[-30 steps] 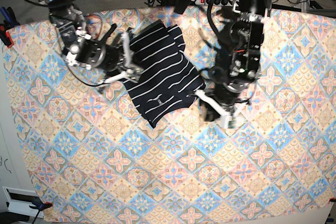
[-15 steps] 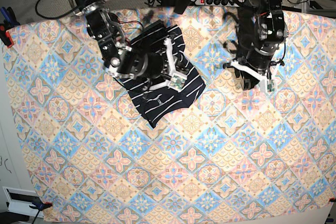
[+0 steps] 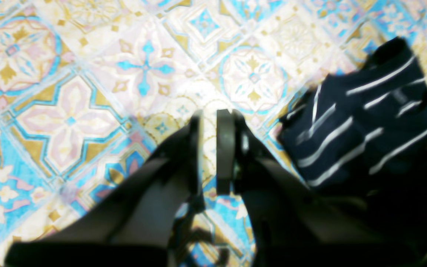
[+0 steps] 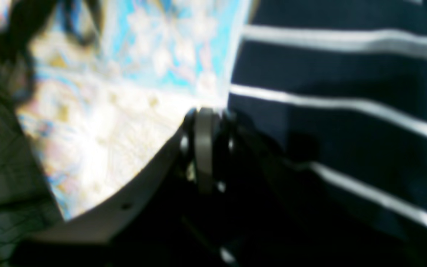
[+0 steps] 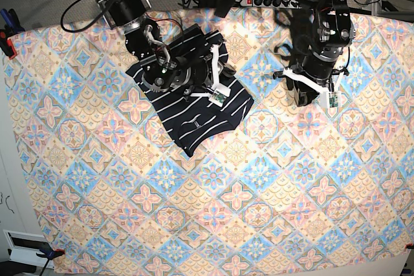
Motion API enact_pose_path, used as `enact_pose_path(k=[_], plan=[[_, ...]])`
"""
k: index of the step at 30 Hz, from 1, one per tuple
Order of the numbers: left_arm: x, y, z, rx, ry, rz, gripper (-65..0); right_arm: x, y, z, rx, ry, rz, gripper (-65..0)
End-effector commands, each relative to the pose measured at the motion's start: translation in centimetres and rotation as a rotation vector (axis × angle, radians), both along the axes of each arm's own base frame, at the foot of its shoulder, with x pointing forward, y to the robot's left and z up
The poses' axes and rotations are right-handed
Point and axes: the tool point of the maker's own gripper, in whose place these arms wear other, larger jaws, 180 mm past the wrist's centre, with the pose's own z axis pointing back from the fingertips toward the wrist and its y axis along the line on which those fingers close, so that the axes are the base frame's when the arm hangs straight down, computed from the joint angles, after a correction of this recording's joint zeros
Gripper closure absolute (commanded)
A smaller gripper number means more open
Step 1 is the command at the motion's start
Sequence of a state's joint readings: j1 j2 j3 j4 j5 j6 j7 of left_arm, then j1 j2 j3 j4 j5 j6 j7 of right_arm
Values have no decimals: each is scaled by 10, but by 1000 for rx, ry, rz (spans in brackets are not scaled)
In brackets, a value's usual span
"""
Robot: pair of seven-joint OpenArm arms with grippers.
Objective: Fold the T-shirt properly
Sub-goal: 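Drag the folded bundle aside with the right gripper and release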
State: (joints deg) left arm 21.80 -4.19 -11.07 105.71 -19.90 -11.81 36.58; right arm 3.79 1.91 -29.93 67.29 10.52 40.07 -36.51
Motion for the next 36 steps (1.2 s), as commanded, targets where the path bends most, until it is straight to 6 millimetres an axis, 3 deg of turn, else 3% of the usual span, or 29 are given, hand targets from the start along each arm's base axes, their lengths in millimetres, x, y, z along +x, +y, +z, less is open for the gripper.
enact_pose_path(k=[1,8,15,23,26,28,36], plan=[[6,0,12,-10,-49,0,-53,20,1,9,16,-39,-14,-49],[5,0,10,-13,-44,1,-53,60,-49,2,-42,-90,-66,-49],[5,0,10,-13,-44,1,-53,101,-92,6,-99,-135,-113,-49],[2,-2,4,-12,1,-9,-53,154,-157,17,-166,-181,-211,-51],[2,-2,4,-13,1,-11,-53,164,-166,29,-189,-212,-207,-50],[3,-2,4,-13,0,-11,-53,170,-158,45,-196,-257,-176,-49],[10,-2,1,-18,2,-8,-53,125,-134,74,-153,-306,-176,-49]])
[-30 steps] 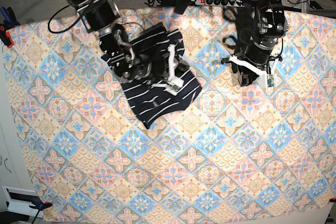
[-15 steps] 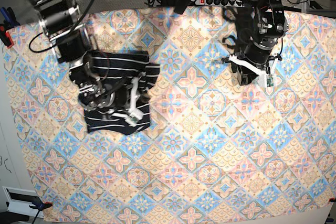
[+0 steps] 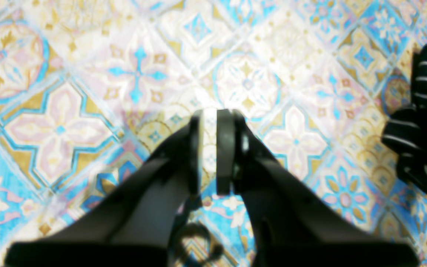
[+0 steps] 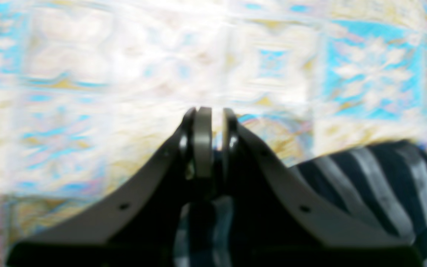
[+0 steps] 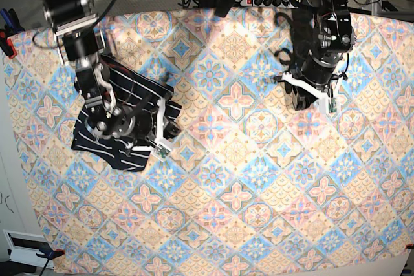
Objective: Fold the T-shirt properly
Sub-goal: 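Drag the folded bundle aside with the right gripper and release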
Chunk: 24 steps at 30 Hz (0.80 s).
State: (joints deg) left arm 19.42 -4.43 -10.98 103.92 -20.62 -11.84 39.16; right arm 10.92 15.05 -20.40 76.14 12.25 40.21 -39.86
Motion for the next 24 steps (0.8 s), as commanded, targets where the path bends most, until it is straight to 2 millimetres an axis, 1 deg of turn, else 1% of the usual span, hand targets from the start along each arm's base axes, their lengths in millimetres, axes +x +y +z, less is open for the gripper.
enact_pose_path(k=[1,3,6,13,15,17,18,19,20,24], plan=[[5,-1,7,-7,-31,0,-53,11,3,20,22,-54,-14,-49],[7,0,4,-9,-26,2,-53,-1,8,17,30,-40,-18,-49],[8,-1,2,-11,-22,1,-53,-14,9,5,55,-12,-26,-49],[8,0,3,-11,-23,2,-53,-27,2,-27,88,76,-71,-49],[8,0,3,-10,-24,4,-53,-39,1,-38,87,107,-77,-49],[8,0,3,-10,-24,4,-53,-46,-1,-43,92,116,-81,-49],[8,0,3,-10,-24,4,-53,-49,-6,-45,84,121,-82,-49],[8,0,3,-10,-24,4,-53,-50,-16,-46,63,122,-85,-49],[8,0,3,-10,-24,4,-53,-52,-21,-48,54,125,-87,-49],[8,0,3,-10,-24,4,-53,-53,-48,-50,-2,123,-93,-49]])
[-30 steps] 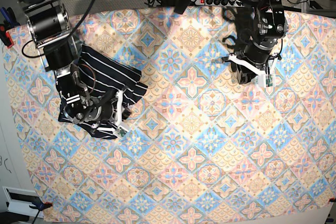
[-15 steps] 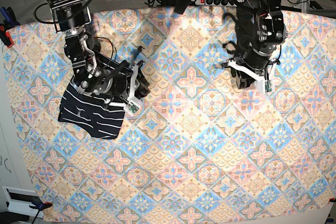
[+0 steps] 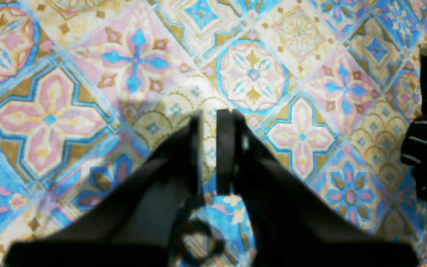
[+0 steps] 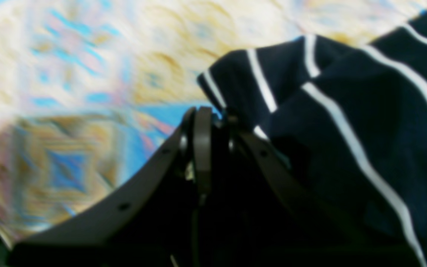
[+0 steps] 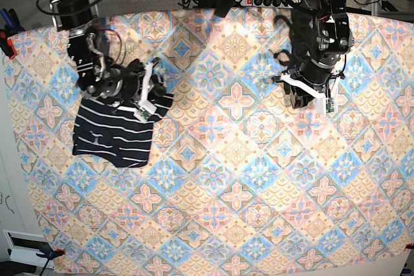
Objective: Fold the T-shirt properly
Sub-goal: 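Drag the folded bundle aside with the right gripper and release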
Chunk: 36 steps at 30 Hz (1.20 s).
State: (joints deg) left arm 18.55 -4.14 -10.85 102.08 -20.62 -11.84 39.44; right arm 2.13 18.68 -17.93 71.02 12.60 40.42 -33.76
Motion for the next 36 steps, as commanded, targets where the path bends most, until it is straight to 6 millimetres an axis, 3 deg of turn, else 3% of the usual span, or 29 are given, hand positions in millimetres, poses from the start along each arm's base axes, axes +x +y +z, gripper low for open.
enact_pose_path(k=[1,10,16,24,36], plan=[[7,1,11,-1,-45,1,-53,11,-14,7,-28,-31,-11,-49],[7,0,11,-2,-46,-2,-53,11,-57,10,-118,-34,-12,-49],[5,1,11,-1,-43,0,-53,-16,-75,-3,-157,18,-4,-49],[5,0,11,-2,-43,-4,-53,-23,-77,-6,-162,33,-3,-49],[-5,1,11,7,-35,-5,-53,-33,-96,-8,-202,52,-2,-49]])
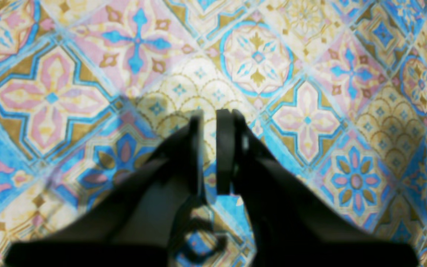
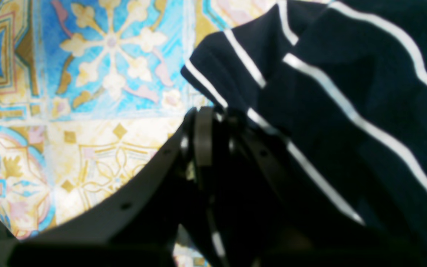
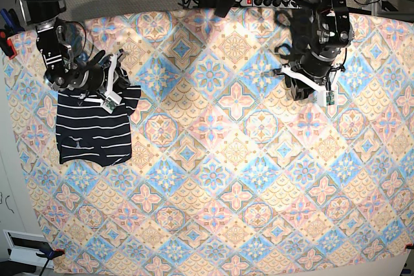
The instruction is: Fold the T-shirt properly
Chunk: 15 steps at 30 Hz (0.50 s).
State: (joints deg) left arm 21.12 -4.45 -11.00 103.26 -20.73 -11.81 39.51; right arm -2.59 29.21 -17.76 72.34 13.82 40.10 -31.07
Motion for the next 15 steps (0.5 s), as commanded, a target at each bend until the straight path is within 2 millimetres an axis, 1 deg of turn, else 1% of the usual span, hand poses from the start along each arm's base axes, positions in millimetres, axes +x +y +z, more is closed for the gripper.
enact_pose_path(k=[1,4,7,10,13,15], plan=[[9,0,15,0,-59,-3,-53,-4,-18,-3,-73,26,8,-49],[8,0,15,0,-58,-3,-53,-5,-18,-4,-73,28,8,-49],[8,-1,18,2,-63,-6,-53,-11,-14,-4,-69,30,18,-49],[3,0,17,6,-59,-5,-53,-7,-6,12,-51,-24,33,-49],[-7,18,14,26,-39,37,-53,-3,-9,36,-39,-101,0,-49],[-14,27,11,37,-23,57,-53,-8,-8,49,-32,-135,-4,-49]])
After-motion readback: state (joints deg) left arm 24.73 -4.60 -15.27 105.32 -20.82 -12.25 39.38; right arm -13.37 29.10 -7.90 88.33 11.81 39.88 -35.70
